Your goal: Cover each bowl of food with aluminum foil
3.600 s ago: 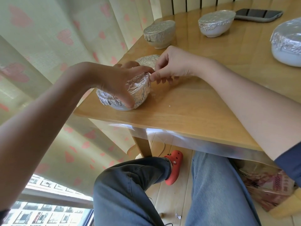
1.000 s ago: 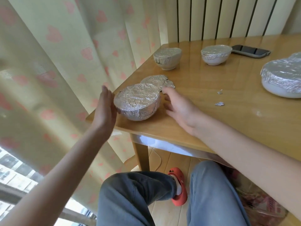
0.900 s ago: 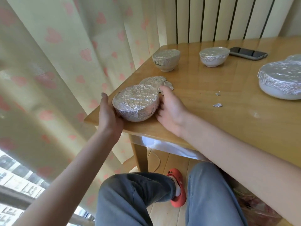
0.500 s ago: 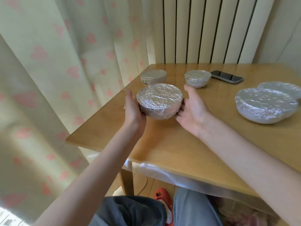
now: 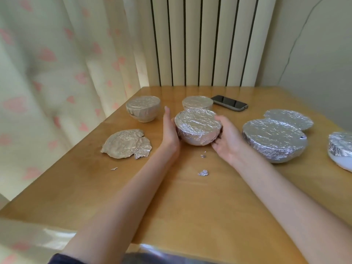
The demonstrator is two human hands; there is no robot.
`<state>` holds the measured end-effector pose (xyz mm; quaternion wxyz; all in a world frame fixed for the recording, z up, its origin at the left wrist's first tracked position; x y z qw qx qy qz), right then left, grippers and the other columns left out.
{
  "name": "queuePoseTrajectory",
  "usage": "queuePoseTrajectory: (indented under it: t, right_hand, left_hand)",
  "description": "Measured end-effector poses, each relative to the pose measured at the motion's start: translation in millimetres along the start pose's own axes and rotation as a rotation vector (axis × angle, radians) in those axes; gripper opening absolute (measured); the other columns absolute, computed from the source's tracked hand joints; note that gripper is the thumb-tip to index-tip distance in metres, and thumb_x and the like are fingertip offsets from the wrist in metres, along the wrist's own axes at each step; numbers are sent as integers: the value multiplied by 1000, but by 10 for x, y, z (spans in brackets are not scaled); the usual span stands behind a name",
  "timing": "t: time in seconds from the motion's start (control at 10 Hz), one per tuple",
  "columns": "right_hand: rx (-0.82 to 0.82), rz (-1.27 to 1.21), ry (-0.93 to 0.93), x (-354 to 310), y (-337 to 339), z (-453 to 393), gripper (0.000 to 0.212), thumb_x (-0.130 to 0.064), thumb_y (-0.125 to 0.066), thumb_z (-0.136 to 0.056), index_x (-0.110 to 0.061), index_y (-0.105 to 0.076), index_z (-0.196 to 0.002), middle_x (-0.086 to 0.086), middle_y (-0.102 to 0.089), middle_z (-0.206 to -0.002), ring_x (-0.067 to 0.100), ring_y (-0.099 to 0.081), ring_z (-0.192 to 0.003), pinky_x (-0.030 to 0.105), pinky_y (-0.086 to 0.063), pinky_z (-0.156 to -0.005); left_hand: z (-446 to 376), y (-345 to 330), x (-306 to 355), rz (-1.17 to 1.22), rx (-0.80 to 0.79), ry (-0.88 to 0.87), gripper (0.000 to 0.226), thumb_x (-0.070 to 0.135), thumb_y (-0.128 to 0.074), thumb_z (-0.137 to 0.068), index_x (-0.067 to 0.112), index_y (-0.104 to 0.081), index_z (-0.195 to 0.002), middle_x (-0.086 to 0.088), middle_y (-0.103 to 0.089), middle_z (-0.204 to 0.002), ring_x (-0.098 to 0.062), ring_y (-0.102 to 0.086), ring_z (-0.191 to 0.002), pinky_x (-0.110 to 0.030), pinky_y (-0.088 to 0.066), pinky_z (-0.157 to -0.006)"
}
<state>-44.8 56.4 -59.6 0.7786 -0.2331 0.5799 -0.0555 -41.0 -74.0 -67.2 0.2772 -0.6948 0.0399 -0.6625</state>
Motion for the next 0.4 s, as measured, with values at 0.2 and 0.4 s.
queuePoseTrajectory:
  t: [0.2,0.4]
  right_hand:
    - [12,9,18,44,38,-43,10,-25,-47,-95,-23,-57,-92,-9,-64,-97,6,-57,-98,23,-39,-99]
    - [67,111,26,71,158,-81,8,-23,-50,-92,-23,-58,-92,-8,-66,-105,6,-57,-107,26,-37,-106]
  left_hand:
    - [-119,50,-87,31,-50,42,72,58,-19,-100,3,-62,-119,-16,-66,-121,-26,-59,-119,-39,-38,-110]
    - [-140,254,-40,-41,118,32,56,44,-28,-104,6,-41,-144,-7,-52,-142,-21,-49,-130,-34,-35,-112]
Point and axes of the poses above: each hand's wrist, its own z-axis away from the middle knuckle, its own y-axis out of the back of the hand, x = y × z, the point moved 6 cm from there along -z, towards the middle knuckle
